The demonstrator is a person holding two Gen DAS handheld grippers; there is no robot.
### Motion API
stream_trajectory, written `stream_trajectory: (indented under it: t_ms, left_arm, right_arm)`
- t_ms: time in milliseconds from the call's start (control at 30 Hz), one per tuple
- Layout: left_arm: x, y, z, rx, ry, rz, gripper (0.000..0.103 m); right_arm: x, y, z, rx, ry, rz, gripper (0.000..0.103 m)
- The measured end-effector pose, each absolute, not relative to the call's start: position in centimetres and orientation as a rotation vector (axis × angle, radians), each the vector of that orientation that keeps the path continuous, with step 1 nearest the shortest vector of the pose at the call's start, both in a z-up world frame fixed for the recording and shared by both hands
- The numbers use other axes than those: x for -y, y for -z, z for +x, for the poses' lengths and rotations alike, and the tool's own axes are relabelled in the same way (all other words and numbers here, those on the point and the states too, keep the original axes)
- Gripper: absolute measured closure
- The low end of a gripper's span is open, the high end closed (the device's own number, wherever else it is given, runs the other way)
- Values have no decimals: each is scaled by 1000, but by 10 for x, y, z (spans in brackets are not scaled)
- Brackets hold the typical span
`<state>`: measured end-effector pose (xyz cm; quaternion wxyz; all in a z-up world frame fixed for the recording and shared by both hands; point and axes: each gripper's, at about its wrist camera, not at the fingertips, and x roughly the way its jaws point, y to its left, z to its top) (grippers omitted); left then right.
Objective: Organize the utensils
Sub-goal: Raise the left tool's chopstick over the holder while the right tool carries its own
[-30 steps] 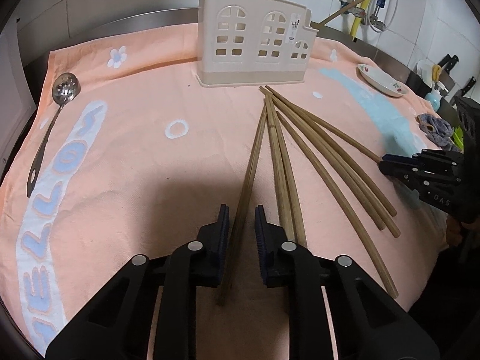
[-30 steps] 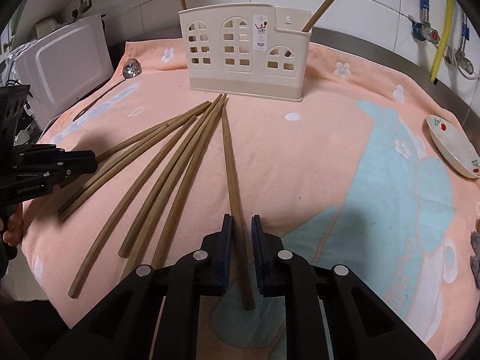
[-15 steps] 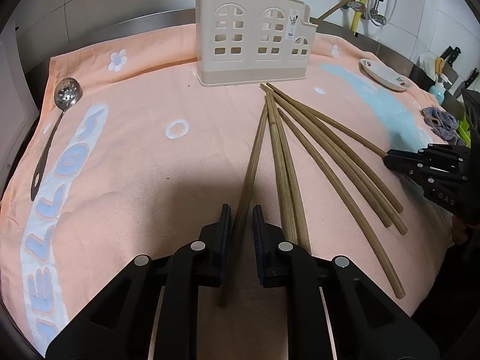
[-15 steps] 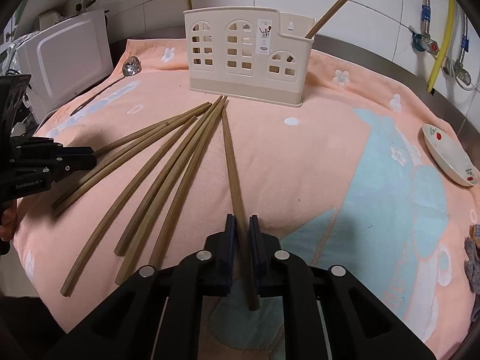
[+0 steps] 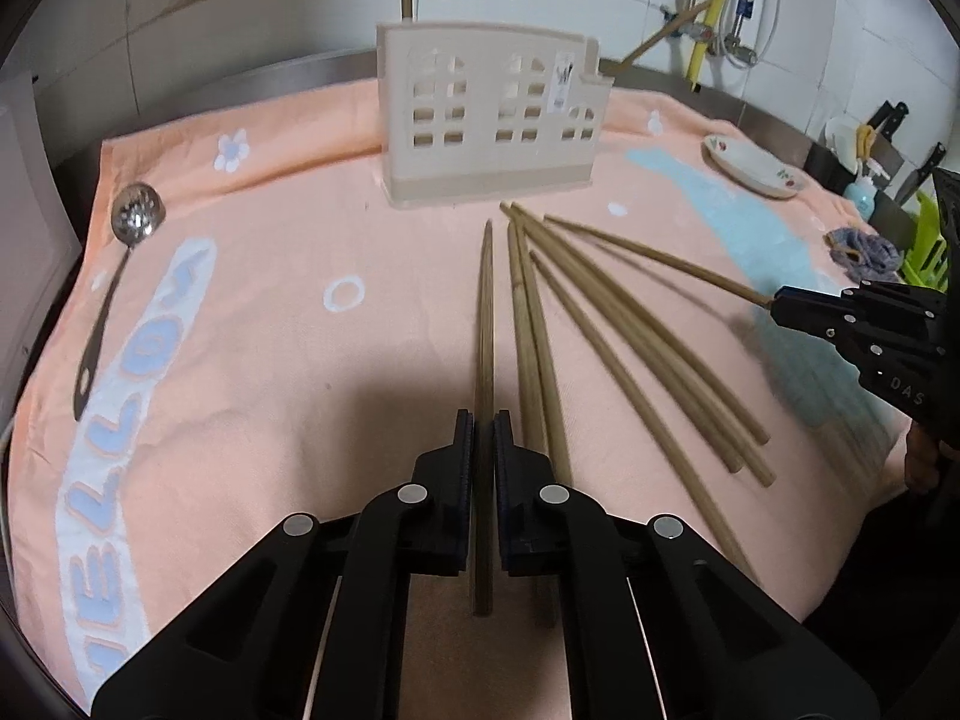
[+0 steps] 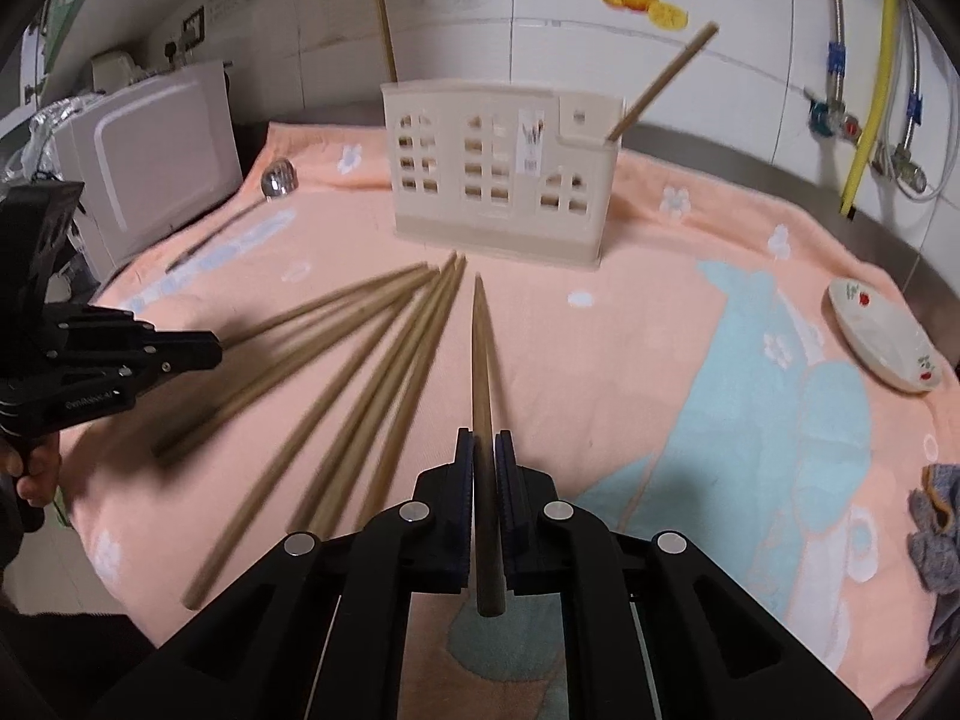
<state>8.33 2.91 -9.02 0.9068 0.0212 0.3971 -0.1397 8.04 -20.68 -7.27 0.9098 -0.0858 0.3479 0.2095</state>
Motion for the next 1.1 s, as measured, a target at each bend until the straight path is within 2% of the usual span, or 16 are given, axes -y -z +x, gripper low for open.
stream_trajectory:
  t_ms: [333,533,667,1100]
  left_arm:
    - [-30,56,84,-731,288,34,98]
    - [-30,58,84,-734,290,33,98]
    - [-31,57,84,-729,291,34,98]
    - [-31,47,89,-708,287,30,98]
  right_arm:
    - [203,31,81,-628,-454,-152,99]
    - [202,59,79,-714,-463,-158,97]
    - [203,82,79,-774,-466,-157,92]
    - [205,108,79,-826,-460,-145,92]
